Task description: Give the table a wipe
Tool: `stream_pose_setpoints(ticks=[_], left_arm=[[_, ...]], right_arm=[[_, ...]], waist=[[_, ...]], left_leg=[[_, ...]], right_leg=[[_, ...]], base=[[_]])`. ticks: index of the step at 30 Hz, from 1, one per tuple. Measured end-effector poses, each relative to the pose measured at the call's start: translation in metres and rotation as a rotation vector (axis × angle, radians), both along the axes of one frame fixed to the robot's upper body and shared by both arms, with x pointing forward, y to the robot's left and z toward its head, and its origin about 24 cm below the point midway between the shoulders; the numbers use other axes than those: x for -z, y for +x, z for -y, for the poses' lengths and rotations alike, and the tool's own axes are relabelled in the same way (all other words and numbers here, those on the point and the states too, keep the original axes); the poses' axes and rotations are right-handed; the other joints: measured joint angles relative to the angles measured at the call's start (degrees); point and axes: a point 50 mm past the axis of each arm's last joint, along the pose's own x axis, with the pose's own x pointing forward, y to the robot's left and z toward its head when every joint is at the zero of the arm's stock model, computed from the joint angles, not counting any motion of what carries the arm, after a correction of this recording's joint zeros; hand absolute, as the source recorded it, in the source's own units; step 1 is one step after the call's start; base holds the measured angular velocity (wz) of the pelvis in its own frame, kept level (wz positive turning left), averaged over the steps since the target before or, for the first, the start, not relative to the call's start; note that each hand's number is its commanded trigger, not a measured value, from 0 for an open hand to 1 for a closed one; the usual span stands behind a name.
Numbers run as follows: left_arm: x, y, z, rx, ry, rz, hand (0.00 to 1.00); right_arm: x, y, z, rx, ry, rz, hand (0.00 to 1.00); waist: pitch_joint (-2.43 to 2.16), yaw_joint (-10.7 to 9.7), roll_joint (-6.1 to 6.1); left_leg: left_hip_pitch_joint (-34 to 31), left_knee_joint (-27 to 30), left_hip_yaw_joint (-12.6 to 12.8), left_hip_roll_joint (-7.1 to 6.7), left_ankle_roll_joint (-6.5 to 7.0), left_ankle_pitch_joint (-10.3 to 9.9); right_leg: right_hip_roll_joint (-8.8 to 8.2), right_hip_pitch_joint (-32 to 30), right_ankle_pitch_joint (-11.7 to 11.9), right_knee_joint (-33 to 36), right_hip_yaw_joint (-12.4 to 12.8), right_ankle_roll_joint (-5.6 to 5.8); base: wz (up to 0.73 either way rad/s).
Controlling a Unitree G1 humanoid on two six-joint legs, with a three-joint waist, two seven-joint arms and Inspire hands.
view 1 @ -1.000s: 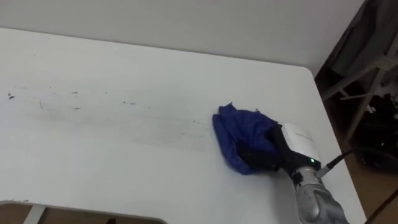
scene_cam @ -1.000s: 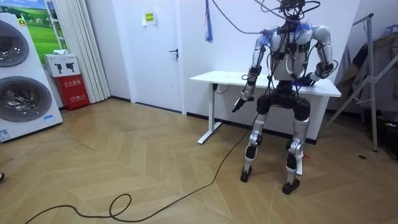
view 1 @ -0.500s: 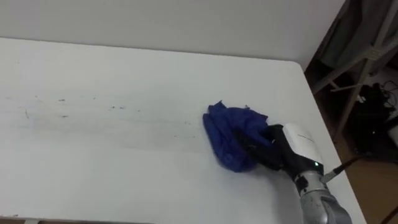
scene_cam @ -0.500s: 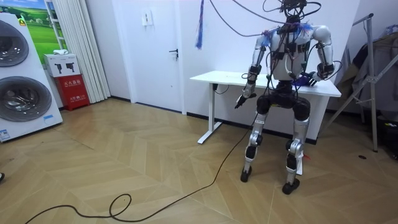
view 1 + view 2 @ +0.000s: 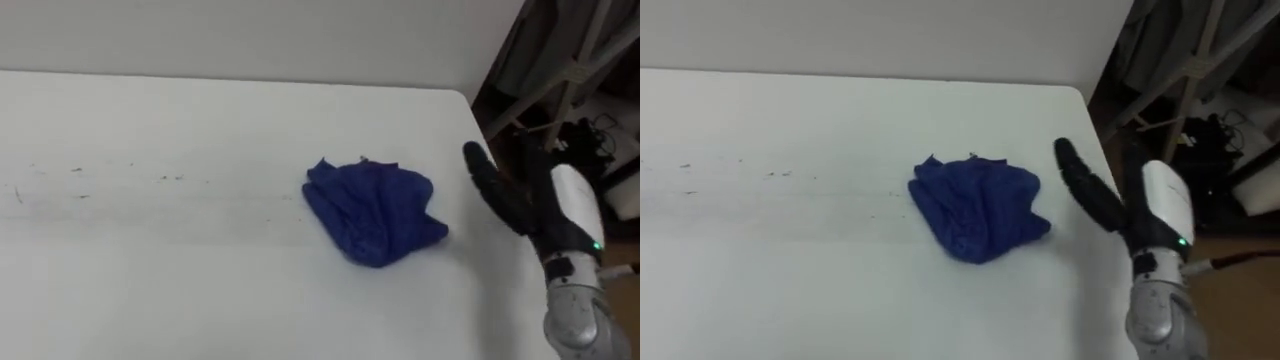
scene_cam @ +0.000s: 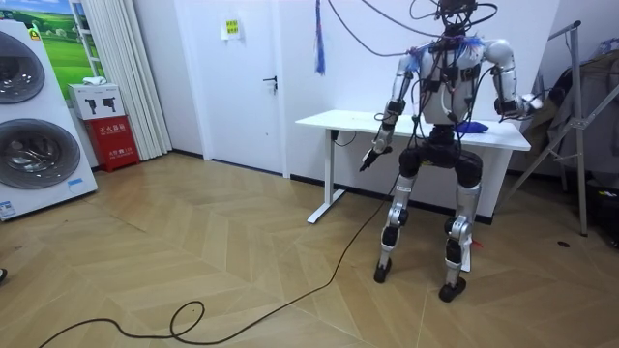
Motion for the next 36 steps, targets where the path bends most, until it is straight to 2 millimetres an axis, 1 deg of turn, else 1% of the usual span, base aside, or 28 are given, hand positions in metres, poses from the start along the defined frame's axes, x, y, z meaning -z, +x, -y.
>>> stream_pose_setpoints(ticks=[2,3,4,5,6,8,9,11,12,13,14,15,17,18,20,21,22,24,26,27,29,30,31,32,33,34,35,36], left_arm=[[-0.002,-0.008,-0.005,-0.029,0.014,-0.01,0.0],[-0.002,-0.009,-0.006,-0.036,0.016,-0.01,0.0],[-0.003,-0.01,-0.009,-0.055,0.02,-0.008,0.0],[-0.004,-0.013,-0.013,-0.078,0.026,-0.009,0.0],[-0.004,-0.015,-0.015,-0.088,0.03,-0.014,0.0],[-0.006,-0.02,-0.023,-0.111,0.049,-0.022,0.0],[-0.007,-0.022,-0.024,-0.117,0.052,-0.026,0.0],[-0.007,-0.03,-0.027,-0.147,0.06,-0.046,0.0],[-0.007,-0.032,-0.028,-0.157,0.061,-0.054,0.0],[-0.007,-0.033,-0.029,-0.167,0.064,-0.065,0.0],[-0.007,-0.031,-0.03,-0.172,0.066,-0.059,0.0],[-0.007,-0.03,-0.031,-0.175,0.067,-0.055,0.0],[-0.008,-0.031,-0.032,-0.186,0.068,-0.057,0.0],[-0.007,-0.031,-0.032,-0.189,0.065,-0.059,0.0],[-0.005,-0.033,-0.031,-0.195,0.05,-0.078,0.0],[-0.004,-0.033,-0.03,-0.197,0.043,-0.087,0.0],[-0.002,-0.035,-0.029,-0.202,0.034,-0.103,0.0],[0.001,-0.035,-0.025,-0.201,0.02,-0.117,0.0],[0.007,-0.037,-0.017,-0.176,-0.003,-0.162,0.0],[0.008,-0.038,-0.015,-0.18,-0.01,-0.169,0.0],[0.013,-0.038,-0.007,-0.158,-0.024,-0.203,0.0],[0.014,-0.038,-0.006,-0.151,-0.026,-0.204,0.0],[0.014,-0.038,-0.003,-0.141,-0.024,-0.209,0.0],[0.015,-0.034,0.0,-0.137,-0.022,-0.198,0.0],[0.016,-0.032,0.002,-0.136,-0.021,-0.193,0.0],[0.017,-0.03,0.005,-0.126,-0.018,-0.195,0.0],[0.02,-0.028,0.009,-0.114,-0.018,-0.203,0.0],[0.02,-0.027,0.011,-0.104,-0.016,-0.206,0.0]], right_arm=[[-0.003,-0.007,0.024,0.117,0.038,0.036,0.0],[-0.003,-0.01,0.031,0.146,0.045,0.037,0.0],[0.002,-0.018,0.046,0.215,0.061,0.022,0.0],[0.011,-0.028,0.061,0.297,0.086,-0.01,0.0],[0.016,-0.034,0.068,0.338,0.096,-0.026,0.0],[0.035,-0.06,0.093,0.496,0.135,-0.107,0.0],[0.04,-0.066,0.098,0.535,0.149,-0.127,0.0],[0.064,-0.099,0.112,0.697,0.215,-0.244,0.0],[0.069,-0.107,0.114,0.733,0.229,-0.273,0.0],[0.079,-0.125,0.115,0.792,0.256,-0.327,0.0],[0.089,-0.145,0.115,0.853,0.293,-0.383,0.0],[0.094,-0.154,0.115,0.885,0.317,-0.412,0.0],[0.108,-0.185,0.11,0.979,0.384,-0.528,0.0],[0.11,-0.193,0.109,0.995,0.393,-0.554,0.0],[0.121,-0.227,0.1,1.055,0.437,-0.679,0.0],[0.124,-0.235,0.096,1.063,0.45,-0.716,0.0],[0.13,-0.254,0.086,1.079,0.477,-0.801,0.0],[0.141,-0.272,0.065,1.069,0.518,-0.933,0.0],[0.156,-0.291,0.03,0.996,0.572,-1.115,0.0],[0.159,-0.292,0.022,0.986,0.596,-1.14,0.0],[0.169,-0.288,-0.002,0.943,0.667,-1.182,0.0],[0.17,-0.286,-0.005,0.933,0.674,-1.183,0.0],[0.172,-0.282,-0.009,0.899,0.668,-1.197,0.0],[0.173,-0.274,-0.01,0.846,0.639,-1.214,0.0],[0.174,-0.268,-0.01,0.813,0.618,-1.219,0.0],[0.175,-0.256,-0.009,0.732,0.564,-1.229,0.0],[0.176,-0.241,-0.009,0.653,0.508,-1.23,0.0],[0.176,-0.232,-0.008,0.614,0.481,-1.225,0.0]], waist=[[0.4,-1.5,-0.66],[0.51,-1.8,-0.87],[0.58,-2.5,-1.03],[0.38,-2.6,-1.41],[0.32,-2.7,-1.65],[0.2,-3.3,-2.37],[0.07,-3.6,-2.57],[-0.11,-4.1,-2.75],[-0.1,-4.3,-2.8],[-0.09,-4.7,-2.79],[-0.1,-4.7,-2.74],[-0.13,-4.7,-2.81],[-0.12,-4.9,-2.75],[-0.12,-5.1,-2.84],[-0.33,-5.3,-2.58],[-0.44,-5.3,-2.38],[-0.51,-5.5,-2.27],[-0.63,-5.4,-2.0],[-0.68,-5.4,-1.56],[-0.7,-5.4,-1.53],[-0.55,-5.6,-0.94],[-0.49,-5.6,-0.76],[-0.6,-5.4,-0.1],[-0.56,-5.2,0.56],[-0.4,-5.1,0.71],[-0.2,-4.6,1.16],[-0.12,-4.0,1.92],[-0.02,-3.9,2.27]], left_leg=[[-0.2,0.1,0.0,0.0,-0.01,0.0],[-0.2,0.1,0.0,0.0,-0.01,0.0],[-0.3,0.0,-0.1,0.01,-0.01,-0.1],[-0.3,-0.1,-0.1,0.0,-0.05,-0.1],[-0.2,-0.1,-0.1,0.01,-0.06,-0.2],[-0.3,0.0,0.0,0.0,-0.01,-0.2],[-0.2,0.0,0.1,0.0,-0.01,-0.2],[0.0,0.1,0.9,0.07,0.0,-0.3],[0.2,0.1,1.3,0.1,0.0,-0.3],[0.2,0.1,1.3,0.12,-0.01,-0.4],[0.1,0.1,1.3,0.14,0.01,-0.7],[0.1,0.1,1.4,0.14,0.03,-0.8],[0.1,0.0,1.6,0.13,0.05,-1.0],[0.1,0.0,1.6,0.14,0.05,-1.1],[0.2,0.2,1.6,0.16,0.02,-1.2],[0.2,0.2,1.7,0.19,0.01,-1.2],[0.2,0.3,1.7,0.23,-0.01,-1.3],[0.2,0.4,1.6,0.26,-0.02,-1.3],[0.3,1.2,1.6,0.54,-0.14,-1.9],[0.4,1.3,1.7,0.6,-0.14,-1.9],[1.0,1.3,2.0,0.58,-0.09,-2.0],[1.1,1.4,2.0,0.58,-0.1,-2.0],[1.3,1.3,2.0,0.59,-0.11,-2.1],[1.4,1.3,2.1,0.59,-0.08,-2.2],[1.4,1.3,2.1,0.58,-0.08,-2.2],[1.4,1.3,2.1,0.6,-0.06,-2.2],[1.4,1.3,2.1,0.61,-0.07,-2.2],[1.4,1.3,2.1,0.61,-0.08,-2.2]], right_leg=[[-0.08,-0.2,-0.3,0.1,-0.1,-0.05],[-0.08,-0.2,-0.4,0.1,0.0,-0.04],[-0.07,-0.2,-0.5,0.1,0.0,-0.01],[0.02,-0.2,-0.6,0.1,0.2,0.0],[0.04,-0.2,-0.6,0.1,0.2,-0.01],[0.04,-0.2,-0.6,0.1,0.3,-0.01],[0.04,-0.2,-0.6,0.2,0.3,-0.02],[0.04,-0.3,-0.6,0.5,0.6,-0.03],[0.04,-0.3,-0.6,0.7,0.7,-0.04],[0.04,-0.4,-0.7,0.9,0.7,-0.01],[0.03,-0.6,-0.8,1.2,0.8,0.0],[0.03,-0.6,-0.8,1.3,0.9,0.0],[0.03,-0.8,-0.8,1.5,1.1,-0.01],[0.03,-0.8,-0.8,1.5,1.2,-0.02],[0.07,-0.6,-0.8,1.4,1.3,-0.02],[0.09,-0.6,-0.8,1.4,1.3,-0.03],[0.12,-0.6,-0.8,1.4,1.3,-0.05],[0.12,-0.6,-0.8,1.4,1.3,-0.05],[0.4,-0.1,-0.8,1.3,1.4,-0.11],[0.47,0.0,-0.8,1.3,1.5,-0.14],[0.53,0.5,-0.6,1.1,1.6,-0.24],[0.53,0.6,-0.6,1.1,1.5,-0.24],[0.55,0.8,-0.6,1.1,1.6,-0.23],[0.56,0.9,-0.6,1.1,1.7,-0.23],[0.54,0.9,-0.6,1.1,1.7,-0.23],[0.57,0.8,-0.6,1.1,1.7,-0.23],[0.6,0.8,-0.6,1.1,1.7,-0.22],[0.6,0.7,-0.6,1.1,1.7,-0.22]], base=[[0.0],[0.06],[0.04],[0.03],[0.0],[0.0],[0.0],[-0.09],[-0.1],[-0.05],[0.0],[-0.06],[-0.07],[0.0],[0.0],[-0.03],[0.0],[0.0],[-0.02],[-0.08],[-0.05],[0.0],[0.0],[0.0],[0.0],[0.0],[0.0],[0.0]])
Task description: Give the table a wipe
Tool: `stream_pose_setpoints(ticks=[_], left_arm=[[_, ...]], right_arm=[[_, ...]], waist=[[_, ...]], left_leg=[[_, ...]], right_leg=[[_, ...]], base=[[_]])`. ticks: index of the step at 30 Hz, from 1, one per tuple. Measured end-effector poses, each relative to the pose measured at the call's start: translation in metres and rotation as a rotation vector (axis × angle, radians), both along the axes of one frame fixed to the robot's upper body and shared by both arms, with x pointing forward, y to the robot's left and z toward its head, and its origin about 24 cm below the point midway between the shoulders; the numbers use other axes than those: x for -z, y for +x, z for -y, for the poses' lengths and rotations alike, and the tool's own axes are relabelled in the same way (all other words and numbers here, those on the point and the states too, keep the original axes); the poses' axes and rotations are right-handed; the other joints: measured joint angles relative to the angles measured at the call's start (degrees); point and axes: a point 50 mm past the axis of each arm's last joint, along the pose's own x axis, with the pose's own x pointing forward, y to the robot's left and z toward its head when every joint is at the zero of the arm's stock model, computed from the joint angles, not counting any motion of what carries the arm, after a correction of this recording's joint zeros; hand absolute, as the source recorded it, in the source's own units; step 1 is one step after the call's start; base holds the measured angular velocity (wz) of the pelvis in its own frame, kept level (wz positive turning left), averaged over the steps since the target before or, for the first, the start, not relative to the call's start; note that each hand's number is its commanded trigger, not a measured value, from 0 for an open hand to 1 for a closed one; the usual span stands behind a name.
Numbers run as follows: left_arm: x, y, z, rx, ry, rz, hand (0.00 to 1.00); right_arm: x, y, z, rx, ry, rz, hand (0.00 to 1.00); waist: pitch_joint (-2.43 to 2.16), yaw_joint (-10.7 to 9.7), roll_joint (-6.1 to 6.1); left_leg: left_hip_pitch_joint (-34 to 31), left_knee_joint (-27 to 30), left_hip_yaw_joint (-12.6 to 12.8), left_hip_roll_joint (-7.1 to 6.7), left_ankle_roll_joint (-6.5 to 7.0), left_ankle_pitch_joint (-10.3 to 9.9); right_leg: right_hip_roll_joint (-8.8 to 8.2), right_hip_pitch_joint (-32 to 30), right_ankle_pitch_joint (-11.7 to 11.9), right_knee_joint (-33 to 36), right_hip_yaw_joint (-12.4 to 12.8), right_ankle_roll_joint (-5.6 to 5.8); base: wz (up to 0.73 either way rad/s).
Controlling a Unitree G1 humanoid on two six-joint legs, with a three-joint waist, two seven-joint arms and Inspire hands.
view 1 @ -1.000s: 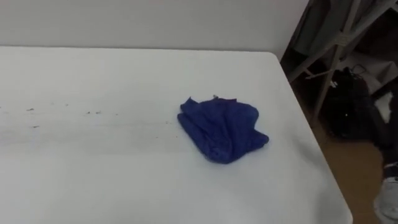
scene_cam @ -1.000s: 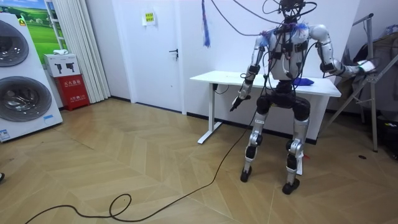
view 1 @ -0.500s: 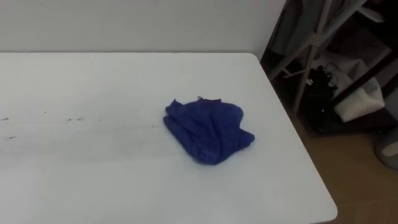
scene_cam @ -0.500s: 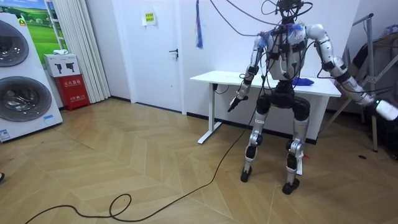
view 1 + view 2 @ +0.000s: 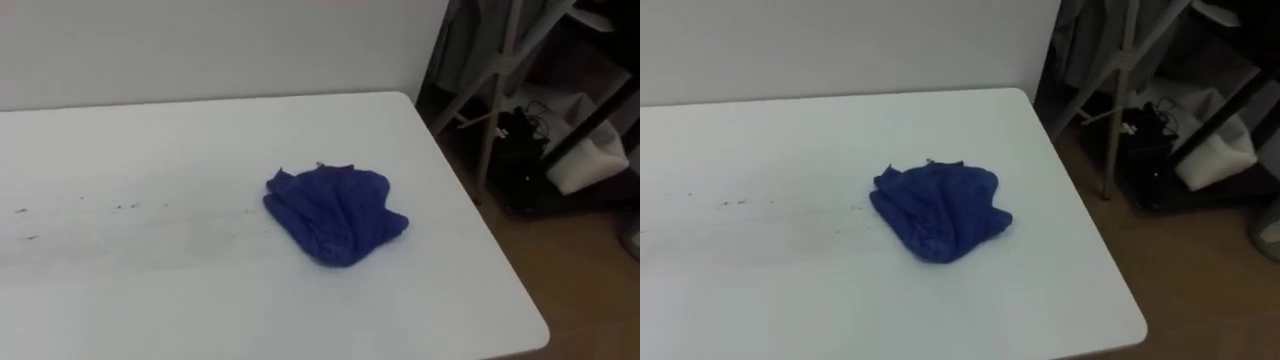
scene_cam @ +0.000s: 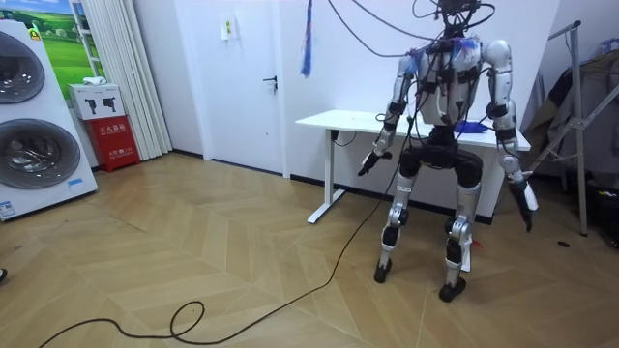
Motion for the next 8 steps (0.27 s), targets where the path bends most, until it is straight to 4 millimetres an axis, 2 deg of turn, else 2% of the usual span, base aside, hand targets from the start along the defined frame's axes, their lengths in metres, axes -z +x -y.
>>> stream_pose_setpoints(ticks=[2,5,8], left_arm=[[0.002,0.002,0.008,0.044,-0.016,-0.008,0.0],[0.003,0.002,0.011,0.075,-0.021,-0.015,0.0],[0.002,-0.001,0.01,0.104,-0.008,-0.039,0.0]], right_arm=[[-0.001,0.043,0.0,-0.142,-0.016,0.099,0.0],[-0.005,0.076,-0.005,-0.208,-0.01,0.211,0.0],[-0.005,0.086,-0.014,-0.234,0.02,0.267,0.0]], waist=[[0.31,0.6,1.11],[0.3,1.7,1.4],[0.1,2.5,0.9]], left_leg=[[-0.2,0.0,0.0,0.0,0.0,0.0],[-0.6,0.0,-1.0,-0.03,-0.01,0.1],[-1.7,0.9,-2.1,-0.03,0.03,0.1]], right_leg=[[0.06,-0.2,0.0,-0.1,0.0,0.02],[0.05,0.2,-0.1,-0.8,-0.7,0.13],[-0.03,0.3,-0.2,-1.2,-1.8,0.28]], base=[[0.0],[0.13],[0.2]])
